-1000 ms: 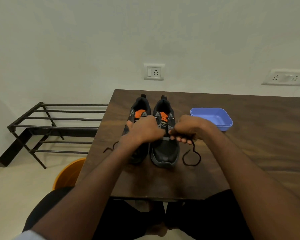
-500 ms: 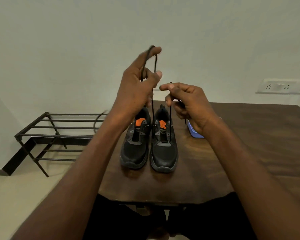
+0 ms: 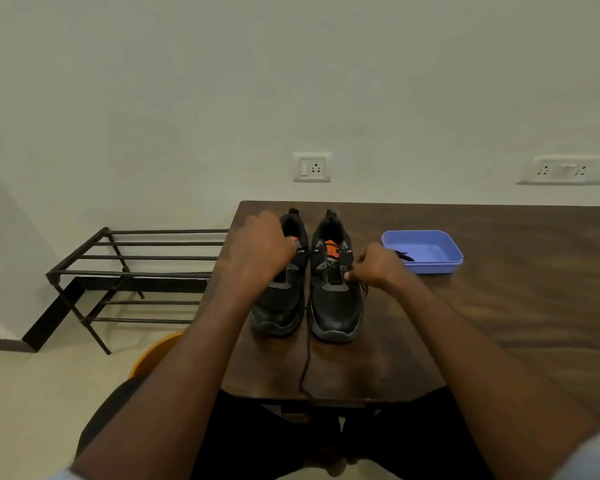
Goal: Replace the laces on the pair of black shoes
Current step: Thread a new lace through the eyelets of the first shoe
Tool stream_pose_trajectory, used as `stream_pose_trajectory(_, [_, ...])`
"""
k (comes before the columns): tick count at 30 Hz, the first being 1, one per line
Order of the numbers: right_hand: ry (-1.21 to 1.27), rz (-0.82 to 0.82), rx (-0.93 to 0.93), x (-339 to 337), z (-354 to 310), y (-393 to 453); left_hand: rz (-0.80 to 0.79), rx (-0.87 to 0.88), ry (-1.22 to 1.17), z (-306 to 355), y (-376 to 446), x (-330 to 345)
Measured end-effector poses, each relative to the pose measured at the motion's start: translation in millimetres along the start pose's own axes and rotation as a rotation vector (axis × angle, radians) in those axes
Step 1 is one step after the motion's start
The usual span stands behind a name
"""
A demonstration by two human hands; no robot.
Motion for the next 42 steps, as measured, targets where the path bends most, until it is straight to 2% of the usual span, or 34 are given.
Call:
stream_pose_trajectory(2, [-0.014, -0.024, 0.013, 12.6, 4.3, 3.9, 0.055, 0.079, 0.200, 8.3, -6.9, 16.8])
stream_pose_trajectory(4, [0.018, -0.006, 0.033, 14.8, 7.2, 4.8, 0.064, 0.327, 0.228, 32.4, -13.7, 31.0])
stream_pose_trajectory(6, [0.046, -0.010, 0.047, 12.8, 10.1, 4.3, -0.060, 0.564, 0.176, 54.4, -19.4, 53.3])
stream_pose_trajectory(8, [0.089, -0.020, 0.044, 12.5, 14.2, 5.9, -0.196, 0.649, 0.164, 62.5, -24.9, 77.4])
stream_pose_trajectory(11, [0.218, -0.050, 0.061, 15.4, 19.5, 7.1, -0.291, 0.557, 0.115, 57.5, -25.7, 104.4])
stream_pose_trajectory(14, [0.299, -0.086, 0.117, 14.8, 19.4, 1.0, -0.297, 0.458, -0.029, 49.6, -20.7, 109.5])
stream_pose_trajectory(17, [0.724, -0.126, 0.326, 6.6, 33.7, -9.3, -0.306, 0.447, -0.066, 46.7, -18.7, 111.5])
stream_pose_trajectory(19, [0.999, -0.048, 0.466, -5.7, 51.0, -12.8, -0.299, 0.426, -0.090, 43.9, -18.4, 110.6])
stream_pose_trajectory(21, [1.082, 0.112, 0.544, -21.5, 67.8, -12.9, -0.291, 0.414, -0.123, 41.4, -17.0, 110.0])
stream_pose_trajectory(23, [0.890, 0.252, 0.543, -32.7, 79.9, -9.7, -0.288, 0.400, -0.158, 40.8, -17.0, 109.8])
stream_pose_trajectory(25, [0.437, 0.295, 0.474, -39.2, 78.2, -7.4, -0.222, 0.362, -0.163, 40.6, -18.4, 106.1])
stream_pose_trajectory(27, [-0.028, 0.316, 0.380, -38.6, 62.4, -6.8, -0.031, 0.324, -0.085, 39.4, -19.6, 91.2])
stream_pose_trajectory(29, [-0.241, 0.391, 0.255, -36.1, 35.6, -13.5, 0.122, 0.427, 0.031, 43.4, -20.8, 80.0])
stream_pose_trajectory(31, [-0.392, 0.378, 0.035, -24.2, 4.5, -13.6, 0.093, 0.611, 0.175, 48.0, -20.7, 83.2])
stream_pose_trajectory(33, [-0.367, 0.188, -0.101, -0.5, -10.0, -5.9, 0.001, 0.702, 0.290, 48.5, -19.6, 90.0])
stream_pose_trajectory(35, [-0.180, -0.005, -0.081, 19.3, -8.3, -0.5, -0.042, 0.708, 0.303, 46.5, -18.1, 94.4])
stream_pose_trajectory(40, [0.002, -0.099, 0.043, 21.9, 2.0, 4.7, 0.084, 0.659, 0.258, 52.5, -14.5, 83.6])
stream_pose_trajectory(42, [0.006, -0.108, 0.070, 18.6, 4.3, 1.7, 0.018, 0.599, 0.258, 51.9, -13.3, 84.2])
Point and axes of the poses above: each hand's wrist, its own y-axis towards the middle knuckle, its own x-axis out of the palm, z = x × y, the point moved 6 cm from there along y, towards the middle knuckle, and after that the axes turned 2 degrees about y, right-handed, at the moved point
